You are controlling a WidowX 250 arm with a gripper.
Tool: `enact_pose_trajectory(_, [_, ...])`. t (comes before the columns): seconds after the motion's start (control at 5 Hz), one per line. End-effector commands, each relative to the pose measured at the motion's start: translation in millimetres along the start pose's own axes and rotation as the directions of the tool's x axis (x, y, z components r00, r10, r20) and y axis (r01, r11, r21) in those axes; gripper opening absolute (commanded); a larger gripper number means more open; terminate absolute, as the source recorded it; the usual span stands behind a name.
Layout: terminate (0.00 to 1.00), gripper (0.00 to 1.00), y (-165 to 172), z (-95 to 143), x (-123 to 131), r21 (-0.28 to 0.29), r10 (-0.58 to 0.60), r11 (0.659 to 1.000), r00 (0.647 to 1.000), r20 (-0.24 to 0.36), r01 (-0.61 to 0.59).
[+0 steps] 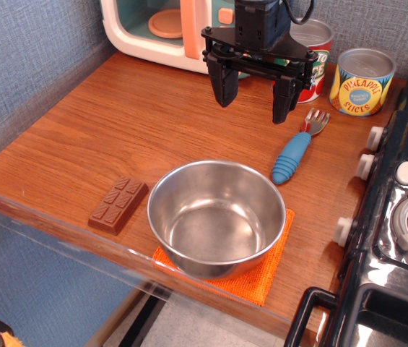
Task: Move the pan to the left side
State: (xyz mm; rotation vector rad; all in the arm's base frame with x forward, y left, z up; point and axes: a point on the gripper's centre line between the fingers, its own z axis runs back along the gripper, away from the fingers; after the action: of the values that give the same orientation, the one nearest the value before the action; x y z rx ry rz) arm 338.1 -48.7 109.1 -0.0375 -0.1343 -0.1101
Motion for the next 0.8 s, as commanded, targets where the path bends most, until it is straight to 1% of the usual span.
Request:
enact_pose_trajectory(0.0, [0.0, 1.0, 0, 0, 0, 0.0, 0.0, 1.0, 1.0, 0.0, 0.0])
enact_pose_trajectory(0.2, [0.0, 1.0, 12, 1, -32, 0.025, -0.003, 1.0, 1.0, -0.008, 0.003])
enact_pose_trajectory(0.6, [0.0, 1.0, 36, 12, -89, 0.034, 0.013, 0.999, 1.0, -0.016, -0.013])
